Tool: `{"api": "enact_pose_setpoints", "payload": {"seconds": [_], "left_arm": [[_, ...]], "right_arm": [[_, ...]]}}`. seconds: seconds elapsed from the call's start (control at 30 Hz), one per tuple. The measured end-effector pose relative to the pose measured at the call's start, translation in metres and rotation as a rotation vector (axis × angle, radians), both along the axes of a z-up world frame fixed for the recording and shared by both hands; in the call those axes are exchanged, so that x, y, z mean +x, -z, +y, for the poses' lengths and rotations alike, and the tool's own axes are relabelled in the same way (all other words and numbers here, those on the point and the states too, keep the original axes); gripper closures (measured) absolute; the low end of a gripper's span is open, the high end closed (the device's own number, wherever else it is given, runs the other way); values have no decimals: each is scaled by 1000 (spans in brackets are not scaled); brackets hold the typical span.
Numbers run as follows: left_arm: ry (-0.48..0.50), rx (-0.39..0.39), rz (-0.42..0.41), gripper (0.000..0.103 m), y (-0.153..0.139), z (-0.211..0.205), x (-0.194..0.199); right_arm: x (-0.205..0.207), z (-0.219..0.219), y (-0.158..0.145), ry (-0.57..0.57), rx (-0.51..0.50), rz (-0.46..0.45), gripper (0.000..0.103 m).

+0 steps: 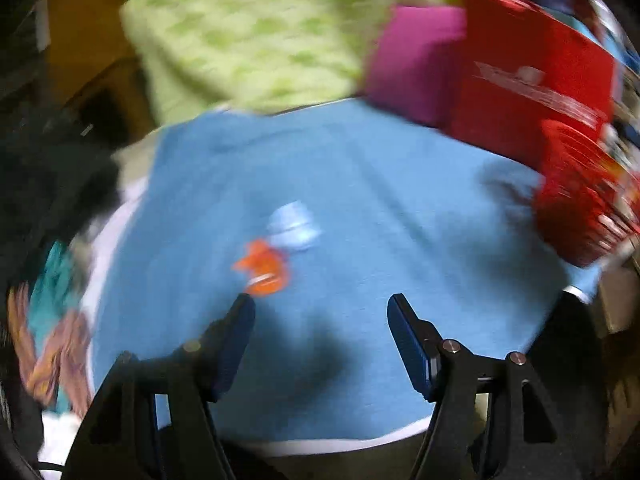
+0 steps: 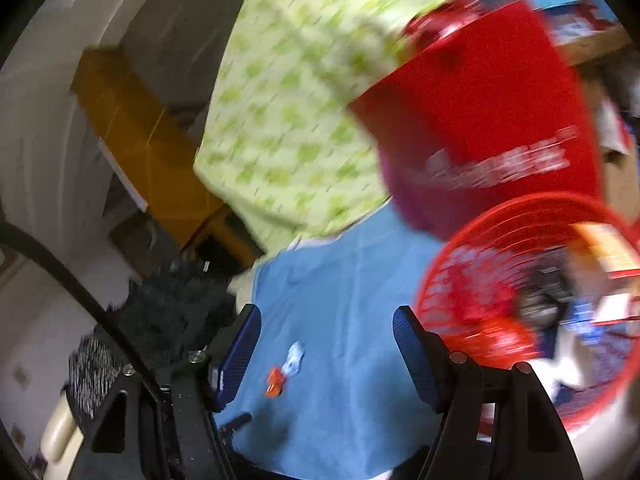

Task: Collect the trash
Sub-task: 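Move both tools back over the blue blanket, then grasp the orange ribbon-tied item with the left tool while the right tool grasps the light blue cloth bundle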

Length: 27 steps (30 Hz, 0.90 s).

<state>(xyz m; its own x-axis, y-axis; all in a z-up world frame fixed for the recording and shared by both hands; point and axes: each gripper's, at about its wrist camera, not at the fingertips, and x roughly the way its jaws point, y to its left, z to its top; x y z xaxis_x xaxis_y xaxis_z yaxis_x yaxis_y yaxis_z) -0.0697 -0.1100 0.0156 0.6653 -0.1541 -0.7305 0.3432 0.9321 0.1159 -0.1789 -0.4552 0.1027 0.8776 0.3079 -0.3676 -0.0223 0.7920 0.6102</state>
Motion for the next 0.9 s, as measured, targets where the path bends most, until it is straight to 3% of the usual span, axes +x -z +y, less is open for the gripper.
{"api": "enact_pose_setpoints", "payload": {"seconds": [0.1,0.2,0.37,0.43,0.57,0.7,0.83,0.9], "left_arm": [[-107,-47,13,34,4,45,11],[-147,-81,18,34,9,70,17],[-144,-122,35,34,17,84,25],[-143,-134,49,34,22,89,30],[-138,-150,74,34,32,97,39],[-132,-159,91,34,37,102,50],[-121,-162,106,34,41,100,66],[-105,-166,114,34,42,96,74]], "right_arm": [[42,44,14,-92,-30,82,30],[90,85,36,-171,-44,171,31],[173,147,80,-255,-58,309,34],[202,166,99,-280,-48,364,42],[249,202,137,-301,-57,462,49],[283,221,166,-288,-61,529,53],[301,230,188,-280,-92,589,69],[298,224,190,-282,-83,574,76]]}}
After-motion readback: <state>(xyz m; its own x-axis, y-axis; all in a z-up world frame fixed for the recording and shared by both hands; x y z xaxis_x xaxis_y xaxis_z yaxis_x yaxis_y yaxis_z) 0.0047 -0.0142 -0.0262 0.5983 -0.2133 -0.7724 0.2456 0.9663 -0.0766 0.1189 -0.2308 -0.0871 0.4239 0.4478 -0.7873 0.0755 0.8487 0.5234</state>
